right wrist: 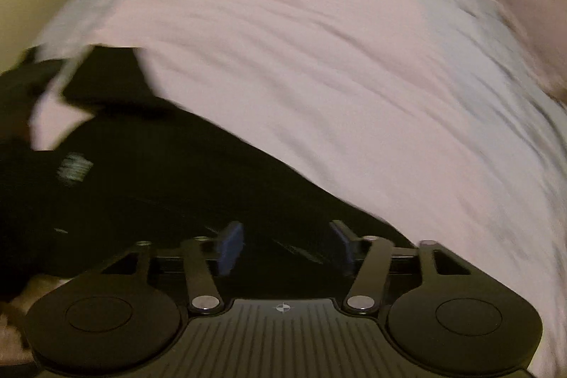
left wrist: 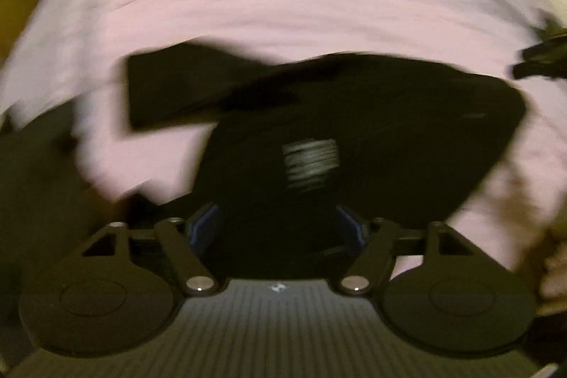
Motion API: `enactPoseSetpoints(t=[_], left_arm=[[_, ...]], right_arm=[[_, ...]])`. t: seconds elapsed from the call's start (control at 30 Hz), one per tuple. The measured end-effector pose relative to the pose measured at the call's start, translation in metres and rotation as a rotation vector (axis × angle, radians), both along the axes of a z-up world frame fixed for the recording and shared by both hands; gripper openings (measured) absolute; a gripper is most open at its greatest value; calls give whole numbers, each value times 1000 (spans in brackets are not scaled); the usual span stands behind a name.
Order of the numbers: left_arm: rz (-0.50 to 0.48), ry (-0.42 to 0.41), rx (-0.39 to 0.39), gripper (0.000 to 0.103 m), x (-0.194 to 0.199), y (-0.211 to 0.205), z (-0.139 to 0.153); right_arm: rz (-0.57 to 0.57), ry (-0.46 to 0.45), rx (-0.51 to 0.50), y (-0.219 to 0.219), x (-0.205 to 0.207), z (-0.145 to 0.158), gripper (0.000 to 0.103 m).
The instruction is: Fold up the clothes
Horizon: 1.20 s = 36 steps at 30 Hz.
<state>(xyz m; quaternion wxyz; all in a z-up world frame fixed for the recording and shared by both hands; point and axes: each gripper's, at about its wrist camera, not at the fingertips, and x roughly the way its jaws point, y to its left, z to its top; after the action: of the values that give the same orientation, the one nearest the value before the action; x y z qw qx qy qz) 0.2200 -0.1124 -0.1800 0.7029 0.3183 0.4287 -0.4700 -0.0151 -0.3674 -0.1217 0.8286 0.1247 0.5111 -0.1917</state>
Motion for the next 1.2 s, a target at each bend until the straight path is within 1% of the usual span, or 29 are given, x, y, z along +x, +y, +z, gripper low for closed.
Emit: enactPoseSetpoints(t=[0.03, 0.1, 0.13, 0.2, 0.27, 0.37, 0.4, 0.43, 0.47, 0.5, 0.53, 0.57, 0.6, 0.63, 0.67, 0.7, 0.8, 0.83, 0.9, 0.93, 1.0, 1.1, 1.17, 1.2], left_arm=[[54, -13, 19, 73, 17, 11, -4], [153, 7, 50, 74, 50, 31, -13], [201, 49, 53, 78, 63, 41, -19], [274, 124, 57, 80, 85, 58, -30], [306, 163, 65, 80, 101, 70, -46], [293, 204, 68, 79, 101, 74, -58], [285, 221, 64, 70, 100, 70, -61], [268, 241, 54, 48, 99, 68, -60], [242, 264, 43, 36, 97, 64, -60], [216, 279, 36, 19, 92, 61, -58], [190, 268, 35, 6, 82, 56, -53], [158, 238, 35, 1, 74, 51, -49], [141, 205, 30, 0, 69, 47, -44], [137, 183, 17, 0, 63, 44, -38], [138, 163, 3, 0, 60, 41, -33], [150, 146, -14, 0, 60, 38, -27], [143, 62, -72, 0, 58, 19, 3], [137, 29, -93, 0, 57, 7, 16], [122, -42, -145, 0, 54, -26, 47], [109, -62, -177, 0, 51, -46, 62], [79, -99, -240, 0, 42, -86, 93], [5, -133, -322, 0, 15, -148, 128], [-34, -124, -343, 0, -9, -188, 135], [-54, -119, -354, 0, -21, -208, 138]], right_arm=[[55, -8, 9, 6, 20, -3, 67], [163, -21, 25, 16, 61, -12, 71], [216, -22, 33, 20, 81, -18, 72], [298, 8, 51, 24, 121, -38, 74], [362, 45, 64, 24, 158, -61, 75], [413, 99, 68, 9, 205, -96, 75], [422, 113, 70, 6, 219, -107, 75], [432, 130, 77, 3, 232, -117, 75], [438, 146, 85, 2, 239, -126, 75], [438, 161, 95, 0, 244, -135, 75], [427, 176, 126, -5, 247, -144, 75], [410, 189, 172, -12, 248, -151, 72], [389, 195, 232, -18, 249, -158, 42], [375, 183, 267, -21, 247, -160, 27], [368, 161, 272, -24, 243, -157, 12], [366, 130, 267, -26, 237, -150, 4], [302, -37, 202, -52, 205, -101, 4], [271, -93, 185, -64, 191, -83, 3], [208, -183, 140, -90, 156, -47, 3], [174, -219, 110, -103, 136, -30, 3], [68, -285, 47, -140, 84, 4, 3], [-103, -364, -53, -192, 0, 49, 3], [-221, -388, -146, -228, -64, 69, 3], [-284, -390, -185, -245, -96, 72, 3]])
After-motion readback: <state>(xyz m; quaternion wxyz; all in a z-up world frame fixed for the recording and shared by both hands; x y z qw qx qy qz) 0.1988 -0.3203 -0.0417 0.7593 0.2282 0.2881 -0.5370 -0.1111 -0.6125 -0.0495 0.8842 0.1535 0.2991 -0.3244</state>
